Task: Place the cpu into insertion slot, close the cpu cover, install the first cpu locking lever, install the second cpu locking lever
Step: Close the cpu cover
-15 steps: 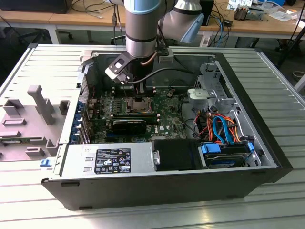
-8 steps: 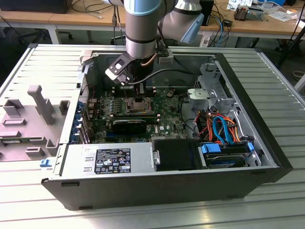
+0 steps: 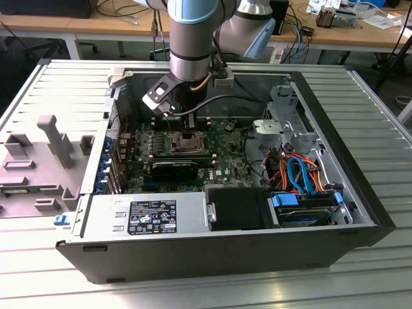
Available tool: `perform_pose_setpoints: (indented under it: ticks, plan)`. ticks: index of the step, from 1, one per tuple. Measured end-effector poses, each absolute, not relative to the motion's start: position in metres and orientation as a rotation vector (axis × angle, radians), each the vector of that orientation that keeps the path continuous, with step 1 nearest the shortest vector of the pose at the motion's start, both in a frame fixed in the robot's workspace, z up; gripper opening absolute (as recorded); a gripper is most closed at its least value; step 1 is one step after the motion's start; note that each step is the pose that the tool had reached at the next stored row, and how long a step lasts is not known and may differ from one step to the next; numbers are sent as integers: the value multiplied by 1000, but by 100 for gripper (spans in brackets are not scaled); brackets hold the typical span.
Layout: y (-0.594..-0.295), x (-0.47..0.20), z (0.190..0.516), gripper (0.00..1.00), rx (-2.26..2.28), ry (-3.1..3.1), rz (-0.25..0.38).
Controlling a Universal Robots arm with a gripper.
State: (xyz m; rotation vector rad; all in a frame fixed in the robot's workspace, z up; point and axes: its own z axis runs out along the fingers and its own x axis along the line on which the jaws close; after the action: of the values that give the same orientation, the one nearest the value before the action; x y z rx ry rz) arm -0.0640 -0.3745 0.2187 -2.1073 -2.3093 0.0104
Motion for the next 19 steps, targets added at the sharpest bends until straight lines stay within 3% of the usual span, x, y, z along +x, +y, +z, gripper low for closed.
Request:
perform_pose_setpoints:
  ticks: [19]
  plan:
    - [-374, -79, 208, 11, -2107, -2309, 10]
